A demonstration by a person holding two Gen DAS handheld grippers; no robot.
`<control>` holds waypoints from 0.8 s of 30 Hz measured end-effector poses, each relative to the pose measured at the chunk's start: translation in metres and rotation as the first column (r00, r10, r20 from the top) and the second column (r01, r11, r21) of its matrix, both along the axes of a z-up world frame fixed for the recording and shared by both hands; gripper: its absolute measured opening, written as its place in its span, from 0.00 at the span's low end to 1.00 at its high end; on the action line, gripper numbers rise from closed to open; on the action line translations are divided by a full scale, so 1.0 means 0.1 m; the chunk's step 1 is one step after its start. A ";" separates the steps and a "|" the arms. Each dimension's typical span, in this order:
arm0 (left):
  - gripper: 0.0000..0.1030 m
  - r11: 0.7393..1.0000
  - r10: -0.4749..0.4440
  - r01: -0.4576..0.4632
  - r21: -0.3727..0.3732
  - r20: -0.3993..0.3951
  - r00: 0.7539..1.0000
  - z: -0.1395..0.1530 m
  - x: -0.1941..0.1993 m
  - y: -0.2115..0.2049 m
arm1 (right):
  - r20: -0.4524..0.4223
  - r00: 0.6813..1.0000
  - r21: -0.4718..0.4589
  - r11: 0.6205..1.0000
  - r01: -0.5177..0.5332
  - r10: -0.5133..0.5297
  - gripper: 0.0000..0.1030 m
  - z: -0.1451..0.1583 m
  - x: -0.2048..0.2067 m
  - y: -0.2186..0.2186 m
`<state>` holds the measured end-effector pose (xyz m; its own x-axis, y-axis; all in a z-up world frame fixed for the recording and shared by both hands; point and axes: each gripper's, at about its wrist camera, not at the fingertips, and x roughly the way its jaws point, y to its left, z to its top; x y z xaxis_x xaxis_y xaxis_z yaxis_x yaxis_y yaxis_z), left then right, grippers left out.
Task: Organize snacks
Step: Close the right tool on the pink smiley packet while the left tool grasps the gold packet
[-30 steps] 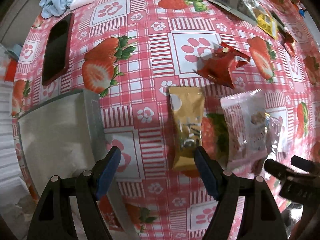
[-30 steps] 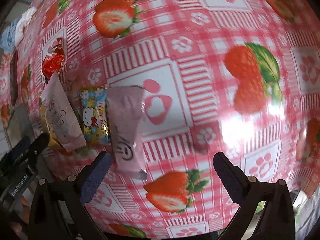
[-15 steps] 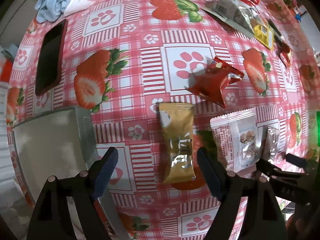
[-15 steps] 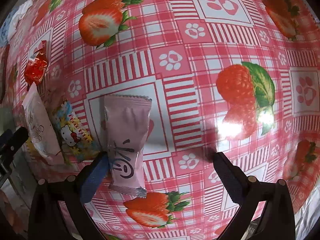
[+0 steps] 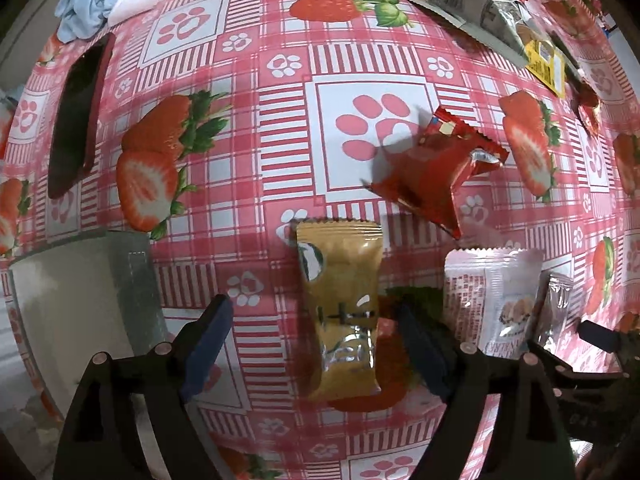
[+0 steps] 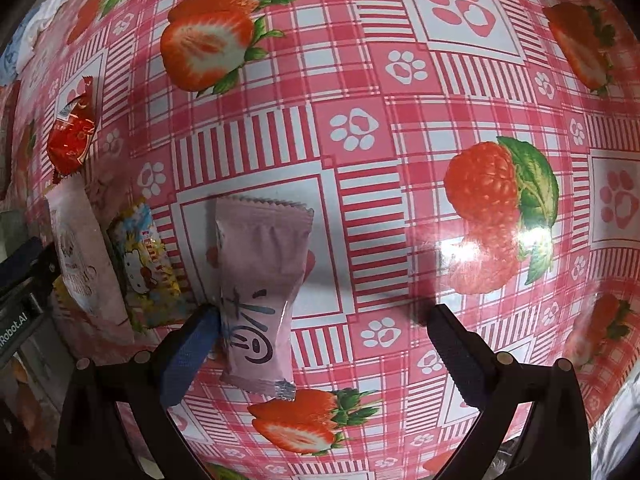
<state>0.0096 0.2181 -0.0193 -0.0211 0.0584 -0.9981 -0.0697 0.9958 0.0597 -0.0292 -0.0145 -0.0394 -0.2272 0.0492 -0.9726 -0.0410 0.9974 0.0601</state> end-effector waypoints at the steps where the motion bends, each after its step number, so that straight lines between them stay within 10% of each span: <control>1: 0.83 1.000 -0.009 0.009 -0.003 -0.006 1.000 0.01 0.00 -0.06 | -0.001 1.000 0.001 1.000 -0.005 0.005 1.00 0.00 0.01 0.01; 6: 0.57 0.998 -0.058 0.058 -0.027 -0.002 0.998 0.08 -0.11 -0.35 | 0.063 0.993 0.002 0.995 -0.096 0.096 0.87 0.08 -0.02 0.15; 9: 0.33 0.996 -0.081 0.081 -0.034 -0.003 0.997 0.12 -0.13 -0.44 | 0.100 0.984 0.006 0.989 -0.150 0.148 0.63 0.17 -0.02 0.24; 11: 0.25 0.995 -0.083 0.083 -0.053 -0.008 0.997 0.14 -0.15 -0.45 | 0.125 0.977 0.011 0.985 -0.175 0.172 0.29 0.22 -0.01 0.26; 24: 0.24 0.989 -0.067 0.070 -0.129 0.029 0.997 0.50 -0.72 -0.37 | 0.091 0.995 0.211 0.976 -0.050 0.031 0.29 0.32 -0.20 -0.06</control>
<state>-0.0623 0.1811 0.0306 0.0026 -0.0714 -0.9974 -0.0005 0.9974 -0.0714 -0.0494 -0.0203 -0.0075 -0.1481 0.2500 -0.9568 -0.0953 0.9594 0.2655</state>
